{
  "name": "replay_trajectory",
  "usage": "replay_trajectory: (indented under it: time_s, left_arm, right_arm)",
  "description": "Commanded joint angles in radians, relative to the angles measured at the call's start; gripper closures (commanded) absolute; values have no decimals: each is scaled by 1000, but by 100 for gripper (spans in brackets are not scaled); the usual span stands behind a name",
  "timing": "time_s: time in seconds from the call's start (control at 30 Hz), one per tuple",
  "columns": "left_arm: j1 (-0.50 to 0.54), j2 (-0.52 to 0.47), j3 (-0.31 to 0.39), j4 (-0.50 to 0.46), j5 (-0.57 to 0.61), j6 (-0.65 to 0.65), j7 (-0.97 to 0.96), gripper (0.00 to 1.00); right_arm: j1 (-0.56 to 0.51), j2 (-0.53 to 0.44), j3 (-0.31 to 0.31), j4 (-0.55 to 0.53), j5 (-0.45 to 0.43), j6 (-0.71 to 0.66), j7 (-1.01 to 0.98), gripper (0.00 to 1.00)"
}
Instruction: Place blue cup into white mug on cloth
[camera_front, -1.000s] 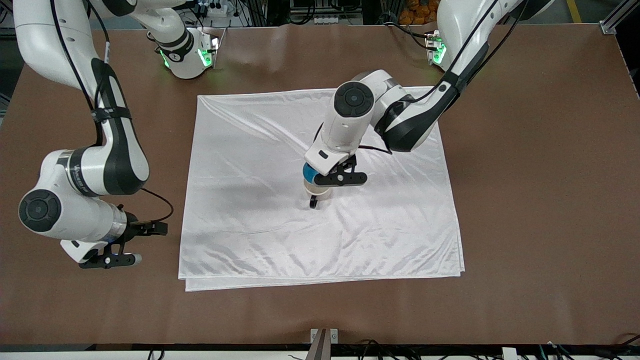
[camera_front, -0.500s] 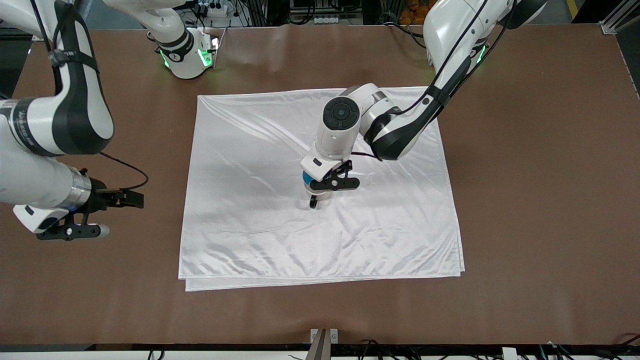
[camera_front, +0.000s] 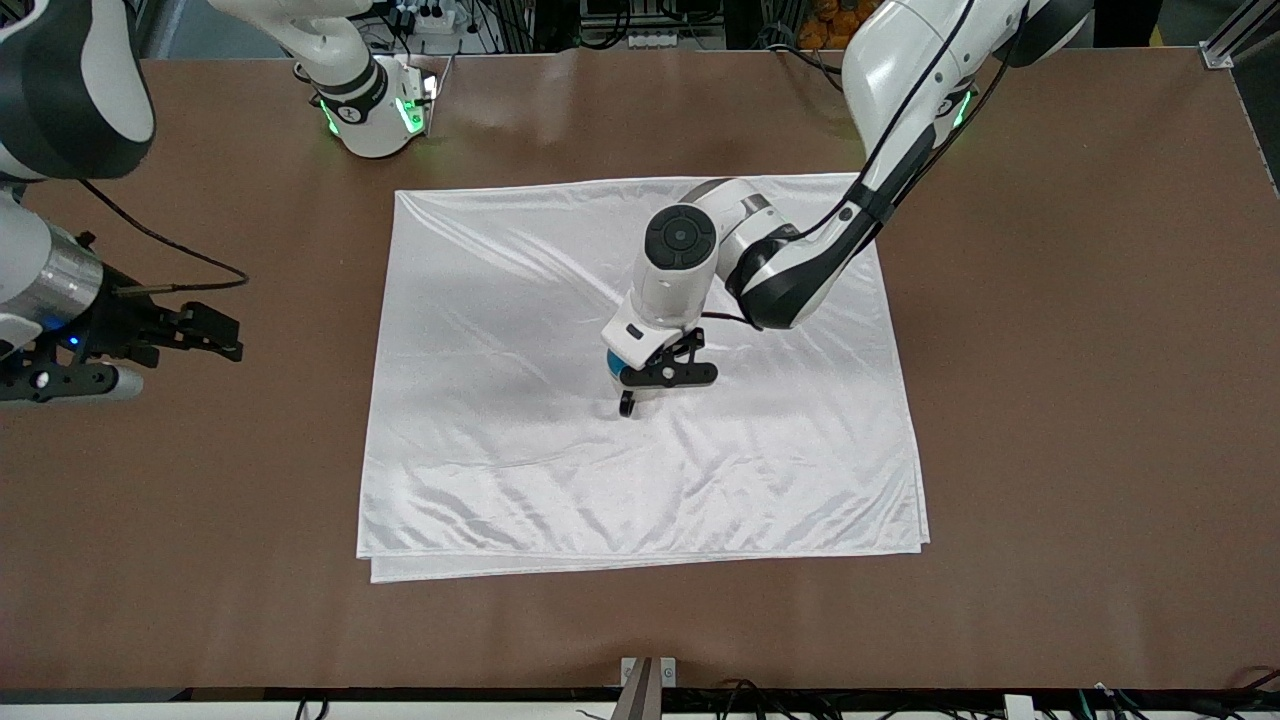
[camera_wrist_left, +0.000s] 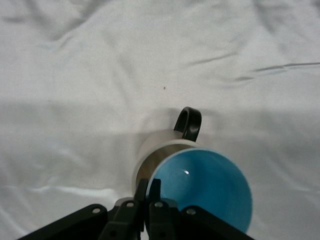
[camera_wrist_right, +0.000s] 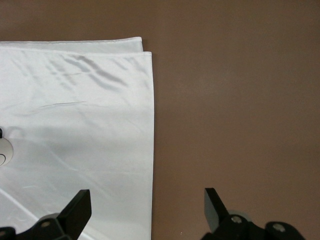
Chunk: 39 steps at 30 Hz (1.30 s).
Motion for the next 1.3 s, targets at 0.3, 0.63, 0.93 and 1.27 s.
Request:
replay_trajectory:
  time_s: [0.3, 0.63, 0.93, 1.27]
  left_arm:
    - [-18, 23, 26, 7, 33, 22, -36, 0]
    - [-23, 12, 46, 16, 29, 22, -33, 0]
    - [-15, -37, 51, 19, 30, 20, -30, 0]
    - [25, -118, 49, 17, 32, -7, -24, 0]
  right_arm:
    - [-20, -132, 15, -51, -16, -22, 3, 0]
    - [-12, -141, 1, -30, -16, -20, 3, 0]
    - [-18, -149, -4, -27, -16, -23, 77, 0]
    - [-18, -149, -51, -27, -13, -37, 60, 0]
